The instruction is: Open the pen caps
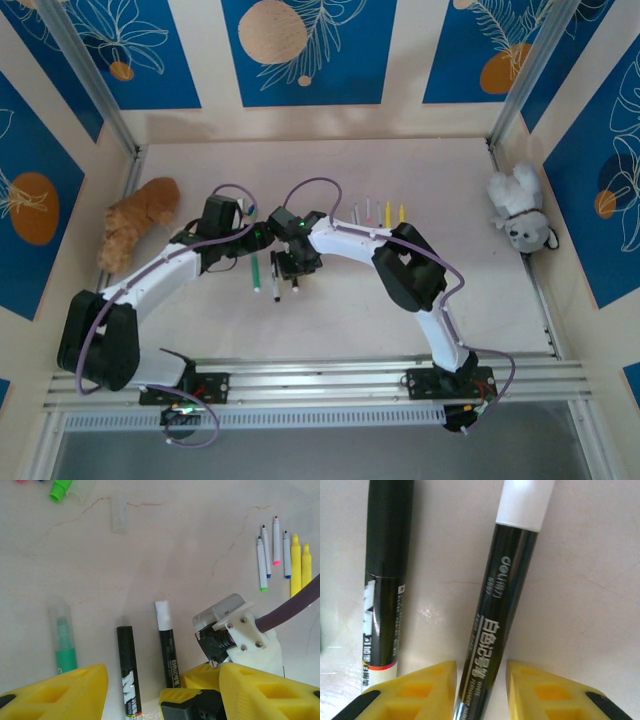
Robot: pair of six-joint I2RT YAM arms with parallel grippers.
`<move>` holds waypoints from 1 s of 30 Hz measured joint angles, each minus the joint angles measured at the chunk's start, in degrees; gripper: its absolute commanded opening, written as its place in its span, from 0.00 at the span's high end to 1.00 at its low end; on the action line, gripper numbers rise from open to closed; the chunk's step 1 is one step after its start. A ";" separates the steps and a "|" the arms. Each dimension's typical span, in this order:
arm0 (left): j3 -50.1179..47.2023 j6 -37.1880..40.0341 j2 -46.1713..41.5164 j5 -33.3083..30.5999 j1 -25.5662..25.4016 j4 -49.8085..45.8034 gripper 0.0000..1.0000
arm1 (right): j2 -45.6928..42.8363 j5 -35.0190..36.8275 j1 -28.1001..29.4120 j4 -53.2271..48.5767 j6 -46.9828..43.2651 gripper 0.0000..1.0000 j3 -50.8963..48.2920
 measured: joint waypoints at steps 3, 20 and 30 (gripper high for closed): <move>-0.04 -0.39 0.35 -0.20 0.09 0.11 0.40 | 0.79 0.20 0.00 -1.22 0.00 0.68 1.20; -1.18 -1.27 0.76 0.02 0.33 1.60 0.41 | 2.25 1.25 0.00 -5.09 0.37 1.00 4.11; -1.18 -3.54 1.22 3.72 0.22 6.73 0.42 | -17.57 -3.52 -2.19 9.86 -0.68 1.00 -21.38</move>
